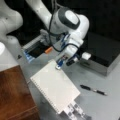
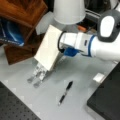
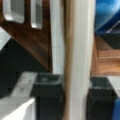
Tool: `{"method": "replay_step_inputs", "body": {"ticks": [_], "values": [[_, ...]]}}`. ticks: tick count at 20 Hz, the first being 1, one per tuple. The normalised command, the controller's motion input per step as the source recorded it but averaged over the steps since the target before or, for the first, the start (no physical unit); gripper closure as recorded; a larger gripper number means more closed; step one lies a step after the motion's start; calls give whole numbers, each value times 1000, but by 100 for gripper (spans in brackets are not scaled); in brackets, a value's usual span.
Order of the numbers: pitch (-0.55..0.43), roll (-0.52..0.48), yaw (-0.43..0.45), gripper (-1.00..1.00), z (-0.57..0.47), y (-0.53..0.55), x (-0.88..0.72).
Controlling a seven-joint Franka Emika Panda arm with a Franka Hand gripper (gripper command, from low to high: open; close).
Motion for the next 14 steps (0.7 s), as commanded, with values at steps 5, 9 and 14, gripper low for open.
{"method": "replay_step_inputs", "body": {"ticks": [5, 9, 14], "values": [[-137, -328, 85, 100, -173, 62, 18], [-118, -312, 86, 100, -98, 23, 11], [-103, -264, 111, -100, -55, -29, -7]]}}
